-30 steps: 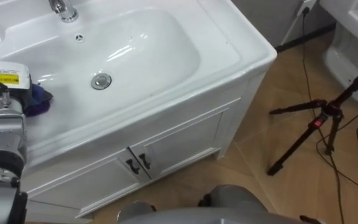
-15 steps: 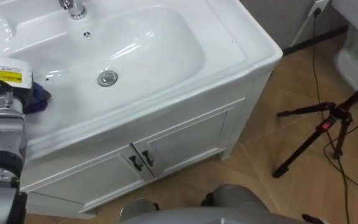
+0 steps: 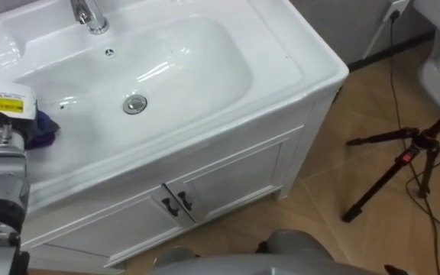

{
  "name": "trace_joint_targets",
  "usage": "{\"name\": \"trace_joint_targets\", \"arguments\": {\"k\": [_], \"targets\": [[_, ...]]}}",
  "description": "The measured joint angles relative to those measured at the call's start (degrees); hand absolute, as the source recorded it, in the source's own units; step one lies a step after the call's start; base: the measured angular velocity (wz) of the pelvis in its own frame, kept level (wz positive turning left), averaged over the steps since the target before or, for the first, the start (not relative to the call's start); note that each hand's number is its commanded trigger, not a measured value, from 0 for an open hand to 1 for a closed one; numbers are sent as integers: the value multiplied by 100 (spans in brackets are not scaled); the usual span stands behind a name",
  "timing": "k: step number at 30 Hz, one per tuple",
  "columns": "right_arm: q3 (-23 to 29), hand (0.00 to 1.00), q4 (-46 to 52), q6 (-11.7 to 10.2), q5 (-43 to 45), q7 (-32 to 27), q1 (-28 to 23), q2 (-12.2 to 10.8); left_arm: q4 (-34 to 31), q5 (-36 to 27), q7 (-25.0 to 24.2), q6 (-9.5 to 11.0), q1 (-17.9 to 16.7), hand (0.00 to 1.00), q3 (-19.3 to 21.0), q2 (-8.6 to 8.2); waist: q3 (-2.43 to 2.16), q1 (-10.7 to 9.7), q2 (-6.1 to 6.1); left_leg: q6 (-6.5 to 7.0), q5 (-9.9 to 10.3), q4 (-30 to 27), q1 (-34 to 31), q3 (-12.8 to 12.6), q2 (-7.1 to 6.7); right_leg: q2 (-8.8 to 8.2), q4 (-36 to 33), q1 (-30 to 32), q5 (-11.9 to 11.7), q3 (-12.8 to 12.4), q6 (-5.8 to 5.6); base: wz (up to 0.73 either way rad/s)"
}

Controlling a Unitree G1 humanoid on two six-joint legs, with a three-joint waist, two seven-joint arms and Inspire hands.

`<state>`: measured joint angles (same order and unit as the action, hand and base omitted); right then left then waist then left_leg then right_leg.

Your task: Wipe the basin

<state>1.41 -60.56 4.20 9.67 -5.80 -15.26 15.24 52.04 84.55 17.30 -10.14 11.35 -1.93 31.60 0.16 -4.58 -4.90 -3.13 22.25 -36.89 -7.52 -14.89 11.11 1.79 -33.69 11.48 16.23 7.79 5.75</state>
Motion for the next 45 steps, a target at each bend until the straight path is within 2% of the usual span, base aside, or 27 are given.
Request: {"name": "trace_joint_targets", "arguments": {"k": [4,9,12,14,16,19,22,27,31,34,38,41,45], "targets": [[-1,0,46,9,9,-41,-6,0,-174,-190,4,0,-79,100,41,0,5,19,5,8,-26,138,138,22,-90,-61,14,-115,41,9,-38,8],[14,0,83,10,7,-52,-5,6,-536,-658,-12,-9,-114,100,389,63,-6,46,-50,7,-27,160,123,135,-100,-75,119,-207,37,130,-43,14],[109,0,80,2,7,-29,20,12,-734,-1065,-18,-41,-114,100,684,67,18,74,-133,17,-37,215,140,163,-123,-97,196,-268,47,188,-65,14],[225,0,72,-59,12,-27,18,24,-782,-1214,-17,-43,-114,100,816,66,11,56,-135,42,-68,296,173,229,-216,-184,201,-306,72,258,-98,19],[238,0,69,-68,-12,-29,-4,86,-941,-1316,-1,-43,-114,100,936,69,35,149,-190,69,-95,392,230,234,-287,-238,215,-336,99,249,-143,11],[235,0,59,-68,-9,-22,-3,83,-1165,-1536,88,-52,-114,100,1097,68,42,197,-195,108,-161,552,274,263,-404,-332,219,-350,134,269,-197,15],[235,0,62,-68,2,-23,-32,93,-1303,-1824,243,-80,-114,100,1121,68,42,204,-196,136,-233,691,324,295,-487,-420,280,-415,148,355,-226,19],[235,0,63,-68,207,56,-36,92,-1666,-2206,247,-116,-114,100,1128,67,32,324,-159,130,-242,783,427,344,-496,-449,414,-586,146,507,-229,9],[231,0,67,-68,240,135,0,96,-2124,-2380,248,-128,-114,100,1137,66,13,369,-134,127,-255,833,475,425,-516,-454,506,-676,139,588,-236,12],[232,0,66,-113,240,174,55,98,-2525,-2548,250,-110,-238,100,1143,65,10,345,-130,131,-324,982,529,506,-592,-499,591,-761,146,659,-255,13],[230,0,59,-117,239,201,94,91,-2902,-2648,256,-95,-319,100,1143,64,17,344,-121,134,-463,1189,600,587,-697,-580,625,-766,147,728,-262,13],[224,0,48,-116,240,229,115,88,-3176,-2646,256,-76,-483,100,1142,20,16,321,-132,111,-494,1275,630,656,-698,-566,719,-883,146,808,-258,13],[224,0,37,-116,240,227,124,89,-3242,-2642,256,-63,-527,100,1142,-28,21,330,-122,88,-586,1414,704,735,-736,-562,817,-965,140,861,-256,15]]}}
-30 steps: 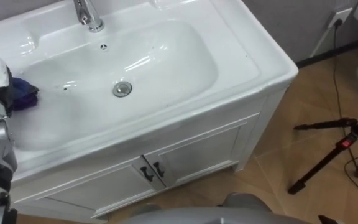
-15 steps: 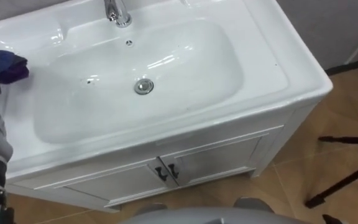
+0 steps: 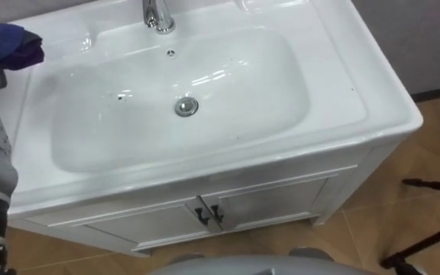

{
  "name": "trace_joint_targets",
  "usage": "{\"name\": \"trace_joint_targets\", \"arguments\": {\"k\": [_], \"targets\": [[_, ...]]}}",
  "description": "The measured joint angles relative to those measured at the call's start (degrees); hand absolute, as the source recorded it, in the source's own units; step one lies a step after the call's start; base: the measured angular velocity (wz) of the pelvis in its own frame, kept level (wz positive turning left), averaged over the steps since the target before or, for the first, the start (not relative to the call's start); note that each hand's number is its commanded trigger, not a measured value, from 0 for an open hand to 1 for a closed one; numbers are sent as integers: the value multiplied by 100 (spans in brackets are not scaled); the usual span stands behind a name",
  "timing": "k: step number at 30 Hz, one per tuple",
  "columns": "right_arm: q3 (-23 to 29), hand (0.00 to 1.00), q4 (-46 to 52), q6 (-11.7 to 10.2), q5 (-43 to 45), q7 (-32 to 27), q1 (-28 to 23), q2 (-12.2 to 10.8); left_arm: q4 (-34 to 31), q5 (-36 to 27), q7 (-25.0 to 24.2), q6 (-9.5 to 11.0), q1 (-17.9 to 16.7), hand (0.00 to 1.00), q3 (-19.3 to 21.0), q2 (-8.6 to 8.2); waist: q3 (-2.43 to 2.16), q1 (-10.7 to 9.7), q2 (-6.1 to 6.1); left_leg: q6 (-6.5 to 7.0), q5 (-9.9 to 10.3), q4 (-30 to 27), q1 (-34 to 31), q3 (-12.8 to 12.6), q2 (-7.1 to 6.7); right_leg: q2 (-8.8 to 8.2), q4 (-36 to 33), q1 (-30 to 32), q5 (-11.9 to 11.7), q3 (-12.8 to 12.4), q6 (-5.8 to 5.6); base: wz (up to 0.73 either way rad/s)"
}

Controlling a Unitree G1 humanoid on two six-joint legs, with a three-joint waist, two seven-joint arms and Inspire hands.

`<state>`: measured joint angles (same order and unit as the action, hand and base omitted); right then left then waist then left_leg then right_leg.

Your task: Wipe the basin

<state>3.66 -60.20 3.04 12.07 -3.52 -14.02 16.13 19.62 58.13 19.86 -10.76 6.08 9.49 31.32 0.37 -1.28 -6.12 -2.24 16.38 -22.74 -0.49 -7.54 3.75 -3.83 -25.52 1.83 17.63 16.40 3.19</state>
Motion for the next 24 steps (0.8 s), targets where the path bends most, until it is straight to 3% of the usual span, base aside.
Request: {"name": "trace_joint_targets", "arguments": {"k": [9,11,19,24], "targets": [[-219,0,-134,7,-63,89,76,-11,-268,3,-1,-8,-290,100,-1,-215,8,29,29,-23,-76,151,129,61,-24,1,172,-197,-7,138,4,10],[-256,0,-217,25,-63,123,160,-18,-291,3,-3,-12,-415,100,-1,-401,3,32,42,-12,-96,206,143,66,-53,-21,171,-191,2,138,-12,2],[-242,0,-213,26,-47,100,200,-52,-371,1,-22,-11,-915,100,-1,-752,-24,6,150,-11,-97,259,217,69,-49,12,288,-308,-10,136,-28,2],[-243,0,-214,26,-49,80,152,-55,-389,-3,-30,-12,-1038,100,-3,-786,-20,7,159,-11,-97,294,241,69,-56,10,308,-357,-15,151,-37,5]]}}
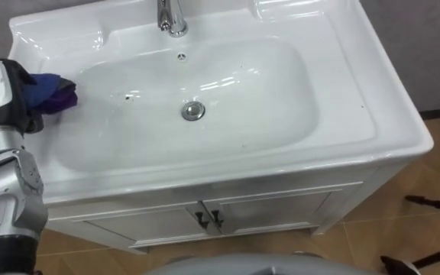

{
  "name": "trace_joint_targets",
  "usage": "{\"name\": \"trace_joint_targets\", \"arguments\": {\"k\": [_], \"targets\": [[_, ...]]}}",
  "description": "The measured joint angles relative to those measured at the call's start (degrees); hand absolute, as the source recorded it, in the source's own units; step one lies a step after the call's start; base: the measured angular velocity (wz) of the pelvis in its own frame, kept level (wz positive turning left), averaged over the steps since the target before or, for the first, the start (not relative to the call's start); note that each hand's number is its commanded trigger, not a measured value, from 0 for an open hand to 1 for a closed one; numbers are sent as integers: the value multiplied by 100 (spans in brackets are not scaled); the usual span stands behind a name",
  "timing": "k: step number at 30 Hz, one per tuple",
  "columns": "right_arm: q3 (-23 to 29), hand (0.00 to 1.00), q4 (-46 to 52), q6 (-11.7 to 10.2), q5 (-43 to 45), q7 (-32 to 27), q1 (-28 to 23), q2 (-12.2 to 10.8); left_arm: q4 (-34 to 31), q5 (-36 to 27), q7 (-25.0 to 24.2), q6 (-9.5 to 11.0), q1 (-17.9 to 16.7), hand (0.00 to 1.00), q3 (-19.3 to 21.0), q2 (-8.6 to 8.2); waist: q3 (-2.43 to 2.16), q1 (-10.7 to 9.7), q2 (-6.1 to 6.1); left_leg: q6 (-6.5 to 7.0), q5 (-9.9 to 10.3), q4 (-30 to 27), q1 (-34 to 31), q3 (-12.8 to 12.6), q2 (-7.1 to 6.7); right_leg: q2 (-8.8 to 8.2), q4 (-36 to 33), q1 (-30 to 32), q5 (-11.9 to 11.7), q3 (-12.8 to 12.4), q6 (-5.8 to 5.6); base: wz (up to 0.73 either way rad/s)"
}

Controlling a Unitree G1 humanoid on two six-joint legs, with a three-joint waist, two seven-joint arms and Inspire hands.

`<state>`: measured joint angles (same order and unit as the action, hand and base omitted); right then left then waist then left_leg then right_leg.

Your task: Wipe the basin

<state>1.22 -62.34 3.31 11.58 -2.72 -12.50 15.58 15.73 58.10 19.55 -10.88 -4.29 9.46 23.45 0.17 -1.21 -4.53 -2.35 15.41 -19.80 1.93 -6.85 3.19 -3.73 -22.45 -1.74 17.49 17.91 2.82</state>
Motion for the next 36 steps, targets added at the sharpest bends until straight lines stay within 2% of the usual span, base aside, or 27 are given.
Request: {"name": "trace_joint_targets", "arguments": {"k": [5,11,16,22,25,26,27,36], "targets": [[12,0,-14,3,2,-25,-78,2,8,-2,-27,0,-328,100,0,-61,16,-11,18,-2,-2,31,80,-3,5,23,81,-116,1,9,-3,4],[19,0,-5,61,-2,-20,-128,13,12,1,-169,-57,-559,100,1,-72,-5,27,7,-3,-2,46,77,-4,13,65,189,-122,-17,-18,-23,3],[19,0,9,177,0,-15,-162,15,6,2,-188,-89,-559,100,1,-72,-36,117,-45,-3,-2,44,76,-4,13,68,219,-123,-20,-16,-25,0],[19,0,10,180,-1,-16,-170,15,120,3,-187,-145,-559,100,3,-75,-29,187,-96,-3,-2,58,62,-4,11,70,241,-115,-23,-10,-21,0],[23,0,14,181,30,-16,-154,16,117,25,-187,-152,-559,100,139,-157,-27,234,-87,-3,-2,62,63,3,8,69,237,-112,-22,-19,-21,0],[23,0,15,181,30,-16,-155,16,118,25,-187,-166,-559,73,213,-192,-24,241,-79,-3,-2,62,61,8,7,69,237,-113,-22,-17,-21,0],[23,0,15,181,30,-16,-154,16,117,25,-187,-169,-559,0,240,-204,-24,249,-75,-3,-2,62,60,12,7,69,238,-113,-22,-15,-22,0],[35,0,26,186,30,-22,-164,15,117,24,-281,-262,-559,0,285,-279,-34,296,-34,-3,-2,99,82,52,-3,75,244,-123,-23,-24,-21,1]]}}
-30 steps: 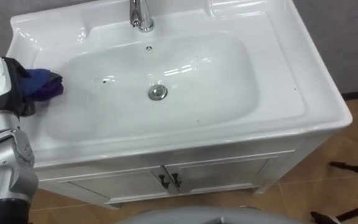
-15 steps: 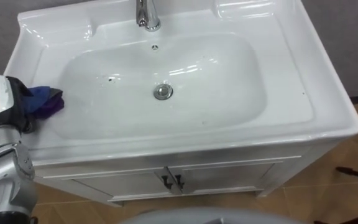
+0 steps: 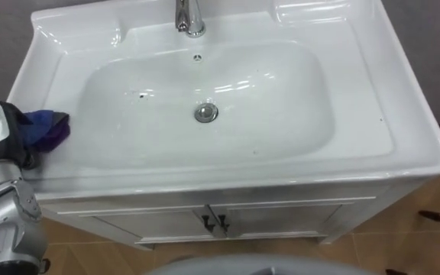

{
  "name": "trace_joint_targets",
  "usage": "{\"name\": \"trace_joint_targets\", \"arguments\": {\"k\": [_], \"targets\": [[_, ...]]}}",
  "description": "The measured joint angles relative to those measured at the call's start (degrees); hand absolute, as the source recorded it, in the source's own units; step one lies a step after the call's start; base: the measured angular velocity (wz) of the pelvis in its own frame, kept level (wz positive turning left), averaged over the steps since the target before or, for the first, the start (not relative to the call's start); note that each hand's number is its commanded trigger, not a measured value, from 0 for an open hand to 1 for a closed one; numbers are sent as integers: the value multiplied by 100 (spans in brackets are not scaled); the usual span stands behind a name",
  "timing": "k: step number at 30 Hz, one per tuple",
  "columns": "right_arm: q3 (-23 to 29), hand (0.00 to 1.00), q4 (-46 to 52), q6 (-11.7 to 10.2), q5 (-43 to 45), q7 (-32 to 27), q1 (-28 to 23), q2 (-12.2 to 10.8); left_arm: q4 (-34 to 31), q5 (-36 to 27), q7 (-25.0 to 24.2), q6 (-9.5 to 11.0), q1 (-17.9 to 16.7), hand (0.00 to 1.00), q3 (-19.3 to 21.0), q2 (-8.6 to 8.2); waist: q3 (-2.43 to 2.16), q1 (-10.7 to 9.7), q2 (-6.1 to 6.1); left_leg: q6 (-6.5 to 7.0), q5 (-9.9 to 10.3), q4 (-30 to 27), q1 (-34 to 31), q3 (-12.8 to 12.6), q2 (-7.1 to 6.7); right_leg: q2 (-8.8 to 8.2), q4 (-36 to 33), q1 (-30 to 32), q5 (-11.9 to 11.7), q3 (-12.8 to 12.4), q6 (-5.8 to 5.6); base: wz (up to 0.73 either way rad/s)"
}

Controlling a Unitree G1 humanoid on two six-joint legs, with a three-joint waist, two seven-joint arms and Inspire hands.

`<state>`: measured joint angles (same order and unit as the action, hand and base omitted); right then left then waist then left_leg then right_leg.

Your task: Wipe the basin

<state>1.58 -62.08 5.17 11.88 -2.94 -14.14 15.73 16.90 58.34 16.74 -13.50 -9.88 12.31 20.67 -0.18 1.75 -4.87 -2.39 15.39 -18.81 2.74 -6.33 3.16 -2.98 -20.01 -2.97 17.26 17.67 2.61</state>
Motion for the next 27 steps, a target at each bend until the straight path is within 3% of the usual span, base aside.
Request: {"name": "trace_joint_targets", "arguments": {"k": [14,19,27], "targets": [[204,0,73,115,-30,-157,-24,-5,-12,-70,-132,-32,0,0,-2,-27,2,-10,-26,-3,-6,37,-7,40,-4,19,48,-21,0,0,0,0],[204,0,100,117,-34,-132,-33,-6,-172,-567,-276,-126,1,0,1,-55,5,-8,-36,-8,-9,63,12,95,-12,18,47,-31,-1,17,0,2],[203,0,21,117,-26,-131,18,-14,-430,-1317,-484,-113,18,0,87,-117,26,-71,-6,4,-51,118,-6,242,-71,6,134,-83,-5,55,-11,8]]}}
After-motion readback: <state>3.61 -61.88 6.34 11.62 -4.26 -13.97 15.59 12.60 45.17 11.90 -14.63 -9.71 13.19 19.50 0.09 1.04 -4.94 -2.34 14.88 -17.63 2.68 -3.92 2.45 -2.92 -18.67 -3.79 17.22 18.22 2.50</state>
